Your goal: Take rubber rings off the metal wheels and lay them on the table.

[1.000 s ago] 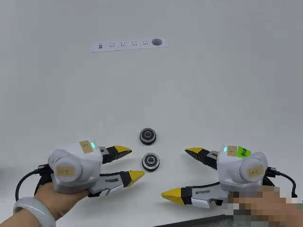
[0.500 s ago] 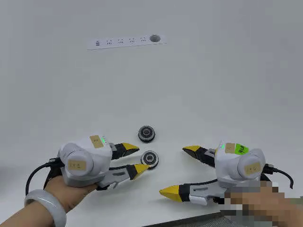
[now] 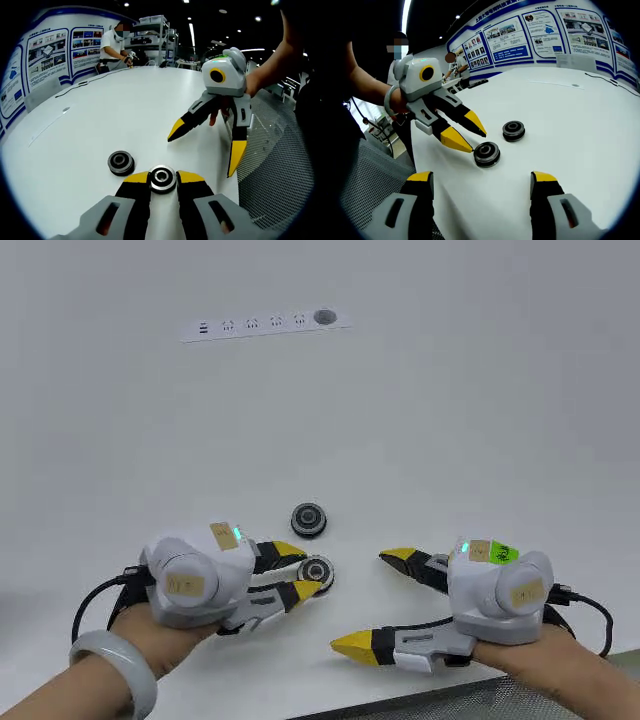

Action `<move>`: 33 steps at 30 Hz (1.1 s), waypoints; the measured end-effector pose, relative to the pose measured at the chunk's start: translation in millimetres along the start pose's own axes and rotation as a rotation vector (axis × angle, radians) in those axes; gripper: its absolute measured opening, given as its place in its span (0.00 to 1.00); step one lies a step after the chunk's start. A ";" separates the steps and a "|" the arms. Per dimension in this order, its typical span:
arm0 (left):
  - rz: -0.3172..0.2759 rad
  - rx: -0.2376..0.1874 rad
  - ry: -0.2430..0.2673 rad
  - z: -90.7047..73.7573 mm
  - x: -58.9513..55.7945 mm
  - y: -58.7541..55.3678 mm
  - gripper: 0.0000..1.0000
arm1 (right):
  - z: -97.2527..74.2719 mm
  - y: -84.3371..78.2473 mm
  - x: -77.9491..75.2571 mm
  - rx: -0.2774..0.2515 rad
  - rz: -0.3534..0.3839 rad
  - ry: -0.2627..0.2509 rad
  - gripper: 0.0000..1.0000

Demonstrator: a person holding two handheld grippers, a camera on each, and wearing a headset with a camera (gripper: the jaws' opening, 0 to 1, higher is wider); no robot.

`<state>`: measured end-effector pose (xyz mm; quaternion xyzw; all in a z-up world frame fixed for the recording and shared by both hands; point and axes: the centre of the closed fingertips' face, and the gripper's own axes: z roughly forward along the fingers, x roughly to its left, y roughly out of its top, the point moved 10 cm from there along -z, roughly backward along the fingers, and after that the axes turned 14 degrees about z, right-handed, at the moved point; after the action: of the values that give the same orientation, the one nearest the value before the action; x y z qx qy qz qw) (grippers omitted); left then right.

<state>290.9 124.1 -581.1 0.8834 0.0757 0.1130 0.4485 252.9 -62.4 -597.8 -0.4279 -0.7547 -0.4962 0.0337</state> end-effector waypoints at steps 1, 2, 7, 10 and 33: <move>0.003 0.005 0.000 1.3 0.3 -0.1 0.20 | -0.1 0.0 0.1 0.000 0.001 0.000 0.80; 0.005 0.008 -0.001 2.2 0.4 -0.2 0.20 | -0.1 0.0 -0.2 0.000 0.001 -0.001 0.80; 0.025 0.021 -0.006 5.6 1.1 0.2 0.19 | -0.5 0.3 -0.6 -0.001 0.004 -0.001 0.79; 0.037 0.034 -0.008 8.0 2.3 0.0 0.17 | -0.4 0.1 -0.5 -0.002 0.008 -0.002 0.79; 0.088 0.072 -0.047 14.4 2.7 -0.3 0.14 | -0.1 -2.2 -3.5 -0.005 0.027 -0.004 0.77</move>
<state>297.3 113.8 -589.2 0.9038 0.0302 0.1093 0.4127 253.5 -65.0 -600.9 -0.4392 -0.7475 -0.4969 0.0380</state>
